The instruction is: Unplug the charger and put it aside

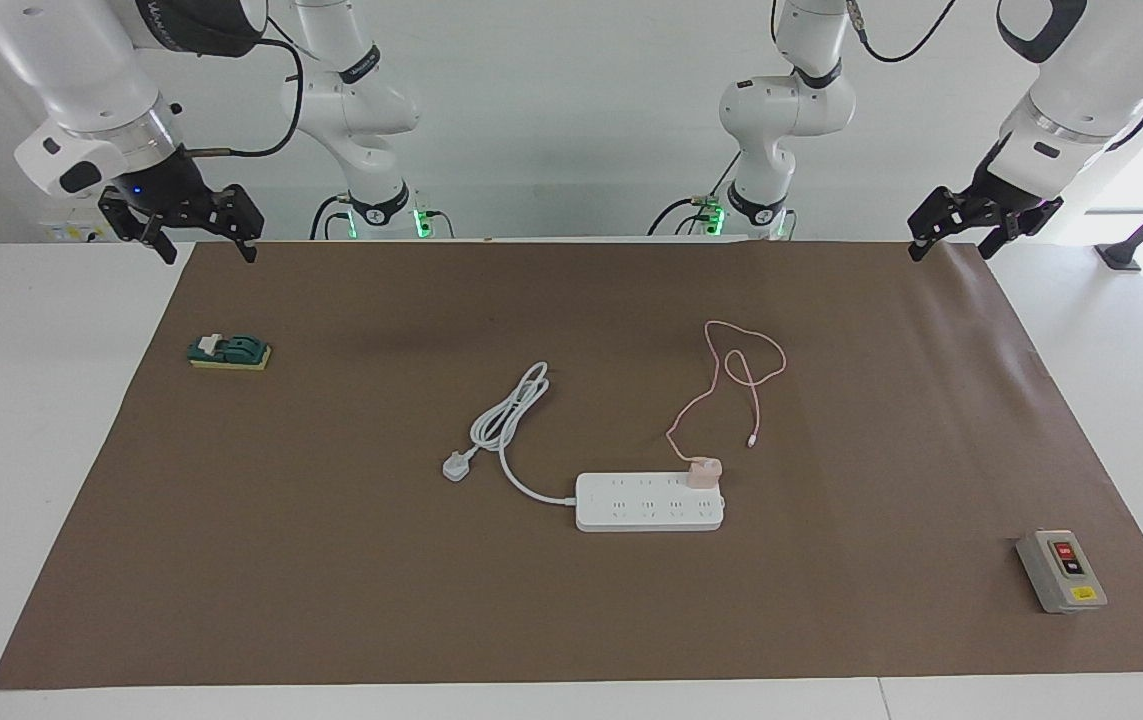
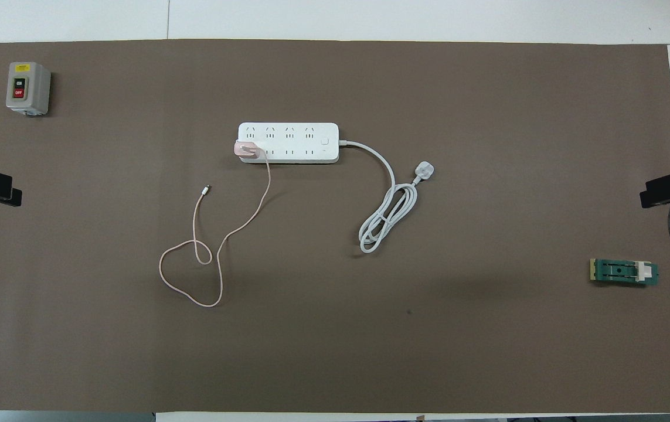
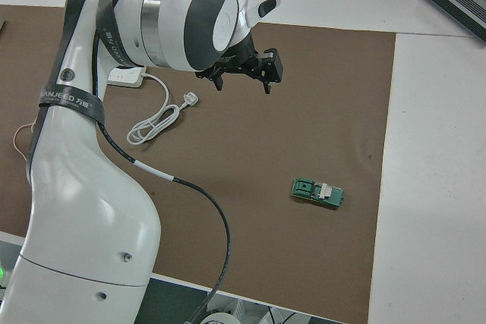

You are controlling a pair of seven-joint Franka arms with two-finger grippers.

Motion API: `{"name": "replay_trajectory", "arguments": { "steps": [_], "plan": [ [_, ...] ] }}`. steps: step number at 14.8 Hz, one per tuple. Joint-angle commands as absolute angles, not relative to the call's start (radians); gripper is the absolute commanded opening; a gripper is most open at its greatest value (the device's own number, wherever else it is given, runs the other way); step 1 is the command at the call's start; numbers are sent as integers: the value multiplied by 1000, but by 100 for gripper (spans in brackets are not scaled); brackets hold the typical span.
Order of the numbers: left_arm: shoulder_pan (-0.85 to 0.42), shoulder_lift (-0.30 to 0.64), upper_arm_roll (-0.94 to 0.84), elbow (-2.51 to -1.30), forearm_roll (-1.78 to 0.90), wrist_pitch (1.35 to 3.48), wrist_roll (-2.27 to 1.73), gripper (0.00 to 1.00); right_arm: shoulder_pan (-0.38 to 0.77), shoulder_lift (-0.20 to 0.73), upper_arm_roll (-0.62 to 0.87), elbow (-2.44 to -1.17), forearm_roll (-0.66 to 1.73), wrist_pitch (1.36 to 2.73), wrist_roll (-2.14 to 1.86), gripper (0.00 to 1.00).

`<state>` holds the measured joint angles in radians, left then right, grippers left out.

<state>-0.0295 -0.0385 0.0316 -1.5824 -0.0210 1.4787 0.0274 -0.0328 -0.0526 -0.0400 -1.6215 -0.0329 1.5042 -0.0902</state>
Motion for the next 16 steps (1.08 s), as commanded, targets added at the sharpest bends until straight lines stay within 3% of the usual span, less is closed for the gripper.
{"name": "replay_trajectory", "arguments": {
  "steps": [1,10,13,16],
  "plan": [
    [-17,-58,26,-1595,-23,1470,18,100,-49,-74,-32,-1641,-17,1497,-81,100],
    [-25,-60,23,-1601,-23,1473,-50,100,-45,-83,-34,-1651,-17,1500,-72,100],
    [-26,-60,23,-1601,-23,1473,-46,100,-38,-68,-31,-1686,93,1512,128,100],
    [-25,-61,23,-1605,-23,1471,-46,100,21,-16,-23,-1761,245,1609,429,100]
  ]
}}
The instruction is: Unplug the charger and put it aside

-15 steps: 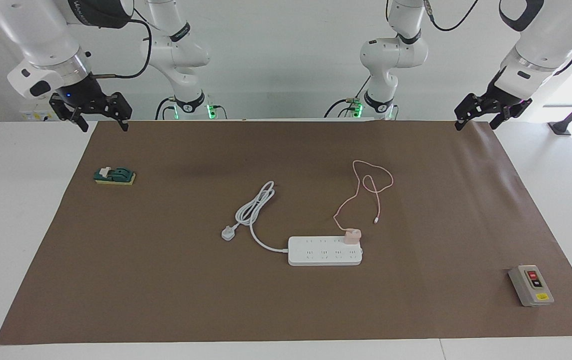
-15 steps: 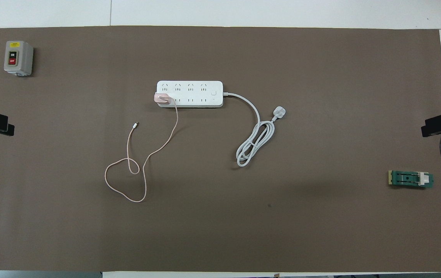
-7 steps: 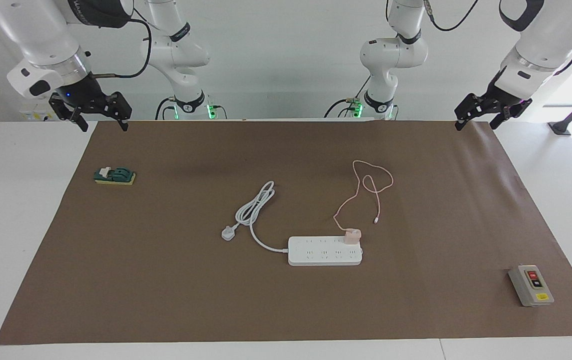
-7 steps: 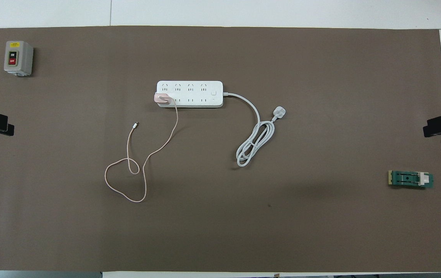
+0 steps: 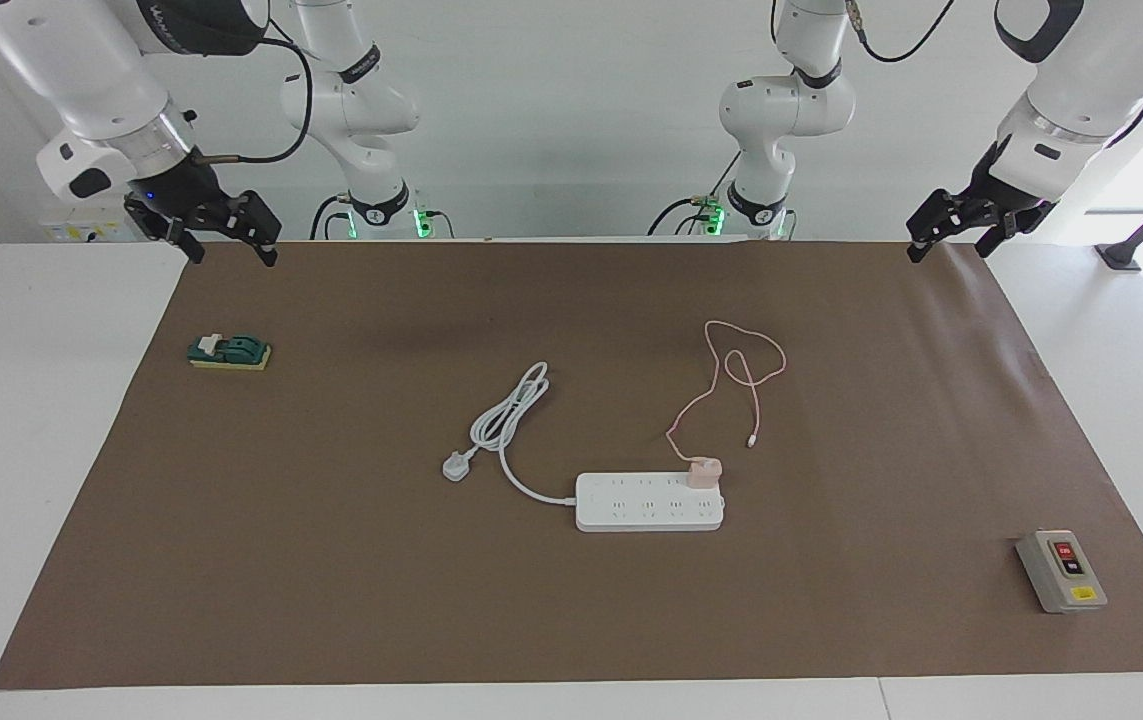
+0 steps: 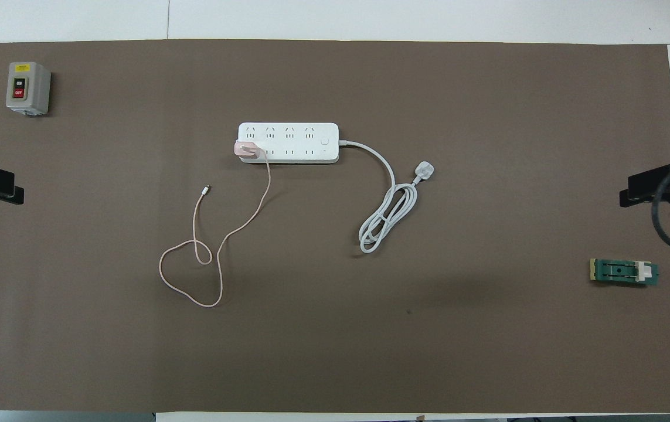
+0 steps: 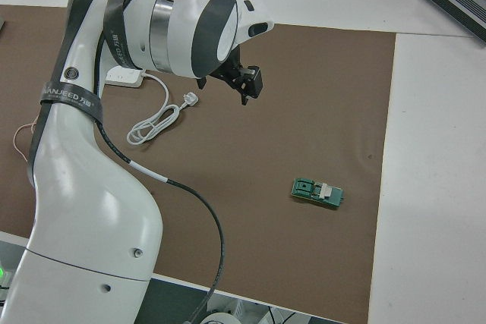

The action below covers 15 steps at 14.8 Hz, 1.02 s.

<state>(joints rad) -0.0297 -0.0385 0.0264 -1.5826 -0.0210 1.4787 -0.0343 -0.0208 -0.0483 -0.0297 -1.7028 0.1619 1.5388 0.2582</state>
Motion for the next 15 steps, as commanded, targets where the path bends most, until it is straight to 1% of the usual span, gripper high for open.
{"name": "replay_trajectory", "arguments": {
  "steps": [1,4,6,8,9,12,15],
  "plan": [
    [-20,-61,23,-1605,-23,1470,-45,100,38,30,-23,-1758,293,1641,502,100],
    [-20,-69,23,-1617,-23,1477,-51,100,96,142,-23,-1759,438,1773,694,100],
    [-20,-68,23,-1615,-23,1495,-51,100,130,199,-23,-1761,503,1862,783,100],
    [-38,-60,17,-1602,-23,1522,-54,100,150,248,-23,-1753,593,1893,868,100],
    [-40,-60,14,-1585,-23,1519,-54,100,155,280,-23,-1741,653,1902,899,100],
    [-38,-66,15,-1600,-23,1534,-44,100,208,391,-23,-1671,764,1959,1015,100],
    [-32,-64,14,-1597,-23,1528,-49,100,296,480,-23,-1619,854,2074,1113,100]
  ]
}}
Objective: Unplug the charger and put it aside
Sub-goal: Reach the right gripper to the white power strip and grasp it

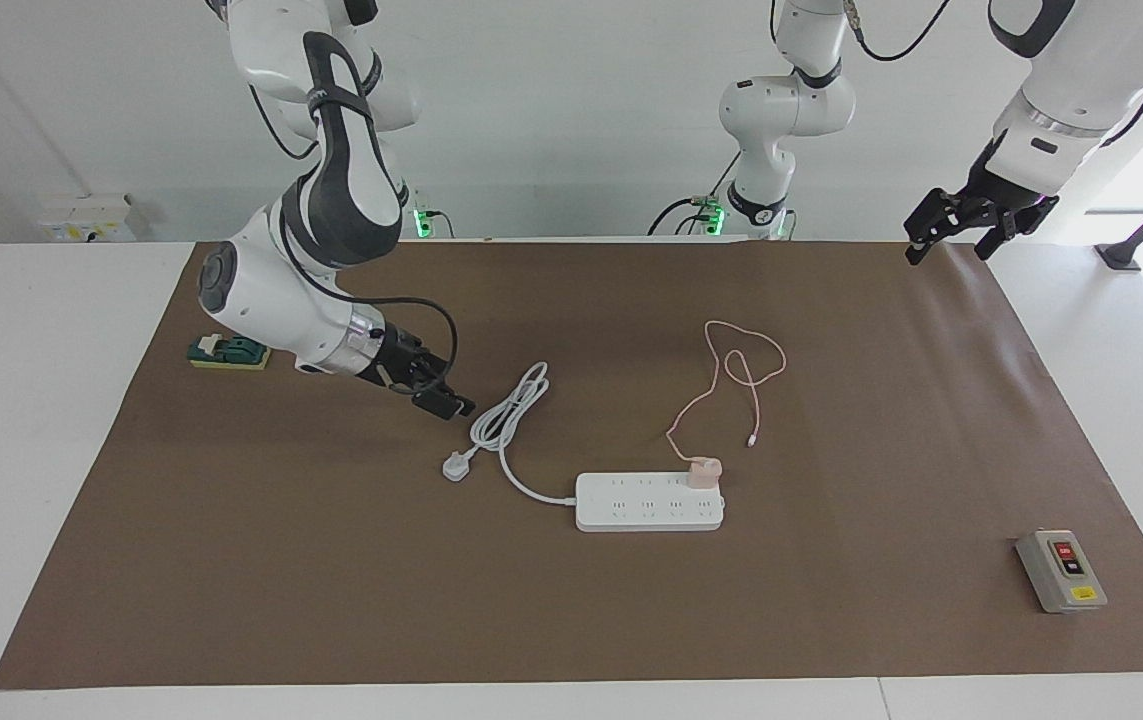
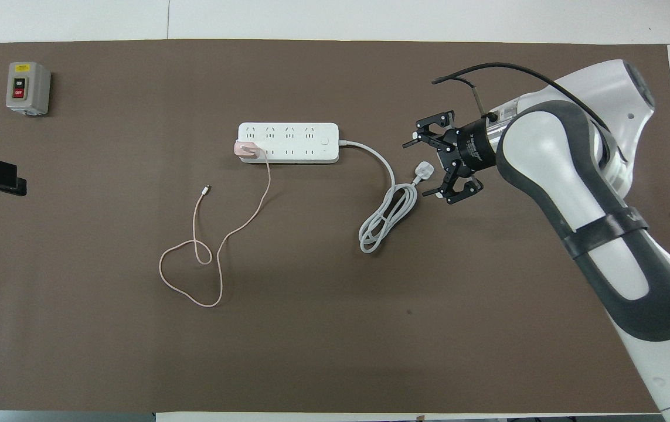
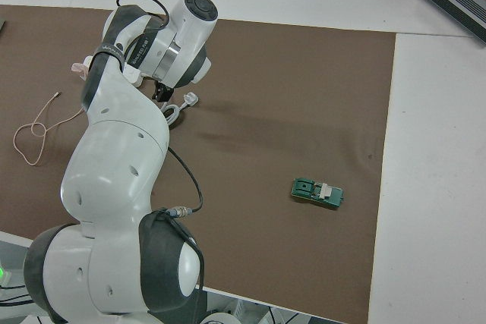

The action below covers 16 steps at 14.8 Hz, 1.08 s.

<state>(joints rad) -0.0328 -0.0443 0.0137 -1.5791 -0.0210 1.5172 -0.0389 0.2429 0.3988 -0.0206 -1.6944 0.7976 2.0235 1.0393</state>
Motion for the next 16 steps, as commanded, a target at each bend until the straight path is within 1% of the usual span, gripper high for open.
{"name": "replay_trajectory", "arguments": {
  "steps": [1,3,7,9,12,16],
  "plan": [
    [-37,-61,15,-1595,-23,1528,-51,100,319,515,-25,-1591,885,2109,1141,100],
    [-40,-69,15,-1594,-23,1535,-52,100,337,576,-23,-1534,939,2129,1201,100],
    [-43,-54,12,-1523,-23,1502,-54,100,353,678,-23,-1419,1032,2117,1307,100],
    [-51,-54,5,-1517,-23,1499,-57,100,360,733,-23,-1362,1057,2120,1319,100],
    [-38,-35,11,-1514,-31,1494,-57,100,362,834,-21,-1240,1098,2071,1324,100],
    [-31,-21,17,-1493,-28,1482,-57,100,344,913,-8,-1134,1108,2010,1322,100]
  ]
}}
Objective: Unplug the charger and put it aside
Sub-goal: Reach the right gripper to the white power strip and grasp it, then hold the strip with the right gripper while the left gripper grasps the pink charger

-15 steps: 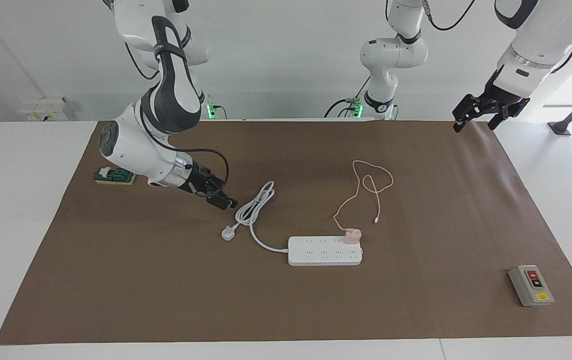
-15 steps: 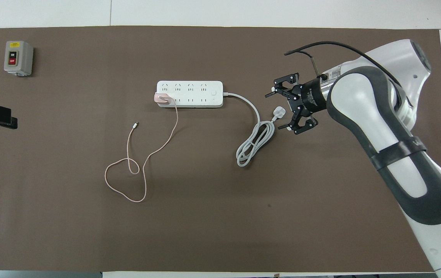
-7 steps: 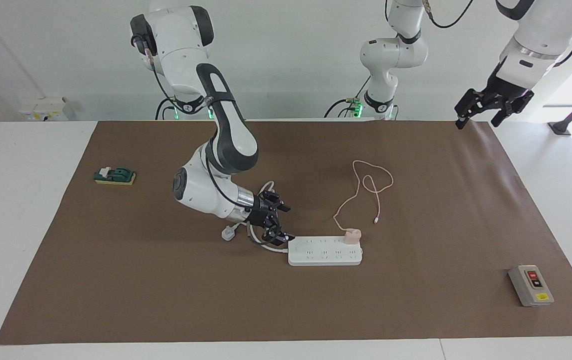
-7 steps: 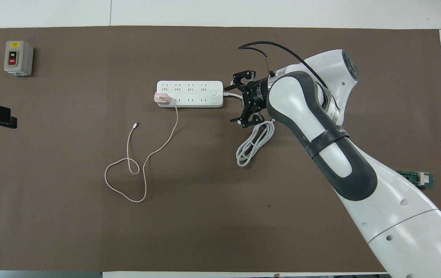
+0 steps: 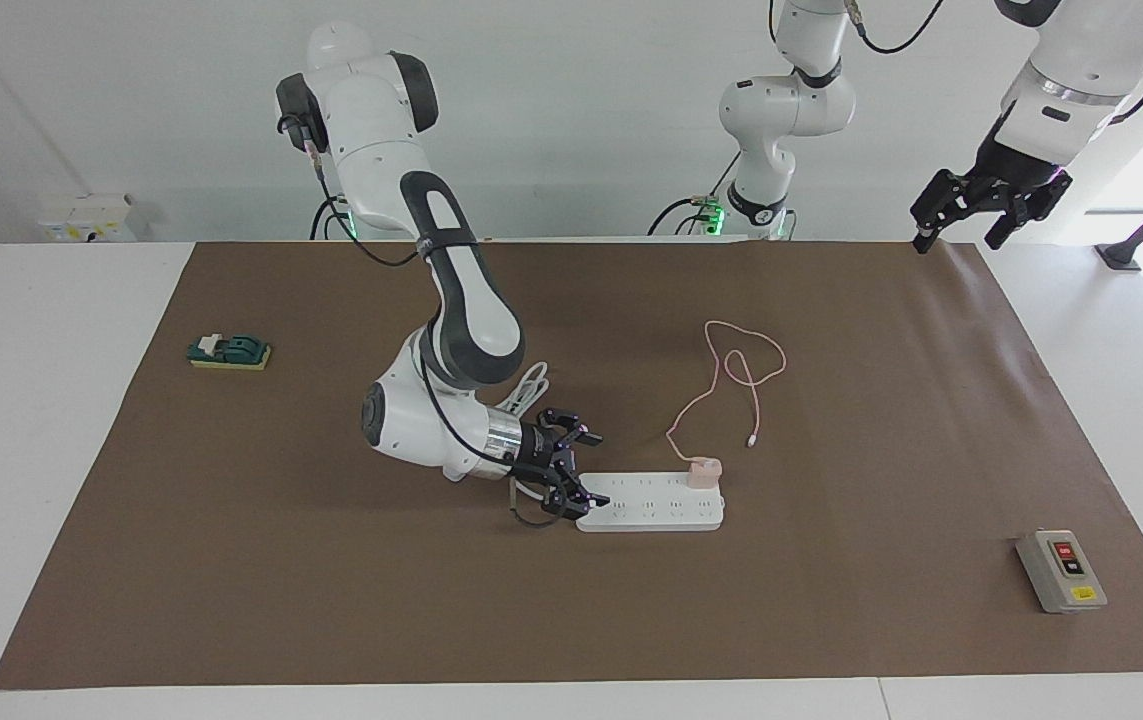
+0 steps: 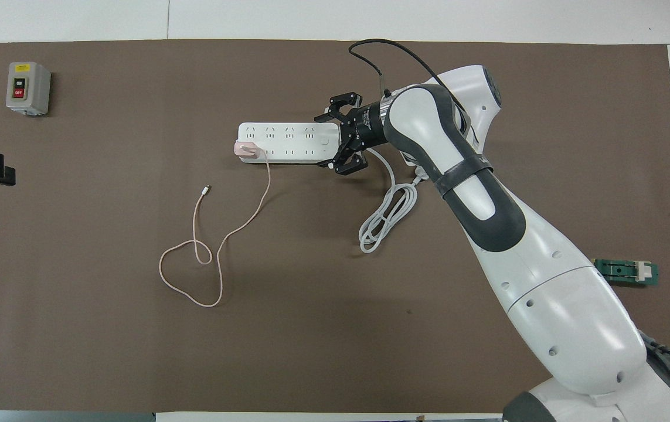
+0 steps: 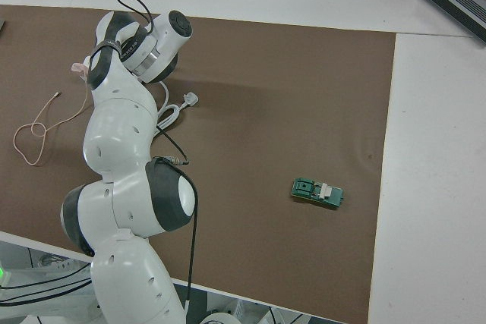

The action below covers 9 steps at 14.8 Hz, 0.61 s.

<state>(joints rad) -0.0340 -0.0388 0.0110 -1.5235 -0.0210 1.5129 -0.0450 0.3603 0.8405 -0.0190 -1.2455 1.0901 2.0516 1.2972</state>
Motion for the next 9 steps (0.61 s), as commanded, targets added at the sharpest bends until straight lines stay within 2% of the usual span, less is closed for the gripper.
{"name": "replay_trajectory", "arguments": {
  "steps": [1,5,9],
  "plan": [
    [-32,-6,17,-1493,-22,1480,-58,100,338,939,-5,-1103,1111,1990,1321,100],
    [-26,12,17,-1493,-28,1482,-122,100,331,973,-3,-1077,1108,1967,1299,100],
    [-46,74,6,-1489,-19,1496,-542,100,331,985,-9,-1077,1097,1967,1263,100]
  ]
}}
